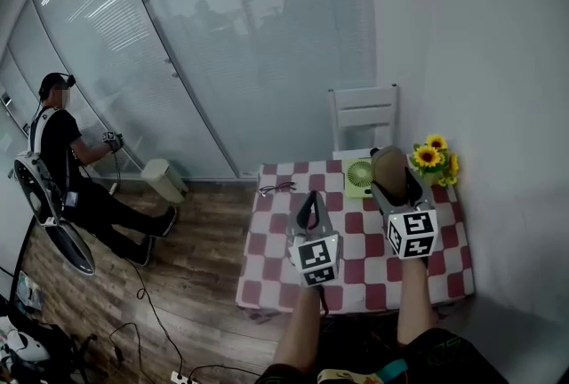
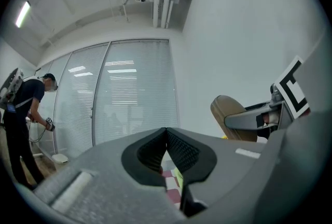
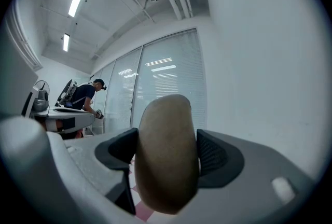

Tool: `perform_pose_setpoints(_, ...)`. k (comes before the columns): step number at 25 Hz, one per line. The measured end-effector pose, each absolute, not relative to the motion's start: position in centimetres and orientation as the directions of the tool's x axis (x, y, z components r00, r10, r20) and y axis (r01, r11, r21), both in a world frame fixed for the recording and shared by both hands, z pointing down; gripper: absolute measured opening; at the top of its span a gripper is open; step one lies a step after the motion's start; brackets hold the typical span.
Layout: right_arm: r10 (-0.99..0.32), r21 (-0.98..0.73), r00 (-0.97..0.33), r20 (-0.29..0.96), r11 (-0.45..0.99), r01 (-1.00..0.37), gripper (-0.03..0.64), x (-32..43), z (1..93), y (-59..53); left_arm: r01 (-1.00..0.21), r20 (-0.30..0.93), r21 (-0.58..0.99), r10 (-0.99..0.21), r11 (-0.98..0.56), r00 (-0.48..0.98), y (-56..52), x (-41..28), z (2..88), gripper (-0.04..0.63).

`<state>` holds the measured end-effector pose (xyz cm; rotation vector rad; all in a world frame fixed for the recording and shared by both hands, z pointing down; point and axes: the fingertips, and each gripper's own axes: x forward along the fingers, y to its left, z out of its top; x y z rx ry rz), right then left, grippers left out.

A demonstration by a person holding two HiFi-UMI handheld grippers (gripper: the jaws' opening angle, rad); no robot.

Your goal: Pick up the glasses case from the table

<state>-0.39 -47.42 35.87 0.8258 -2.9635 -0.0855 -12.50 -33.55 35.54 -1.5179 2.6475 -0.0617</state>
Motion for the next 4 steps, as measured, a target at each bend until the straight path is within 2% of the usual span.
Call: perform_pose_setpoints(4,-0.514,0.076,-0.856,0.047,0.857,-0.51,0.359,-0.59,35.65,-47.14,-0.86,-0.049,-0.076,-0.863,0.505,-0.503,-33.39,-12.47,35.68,0.011)
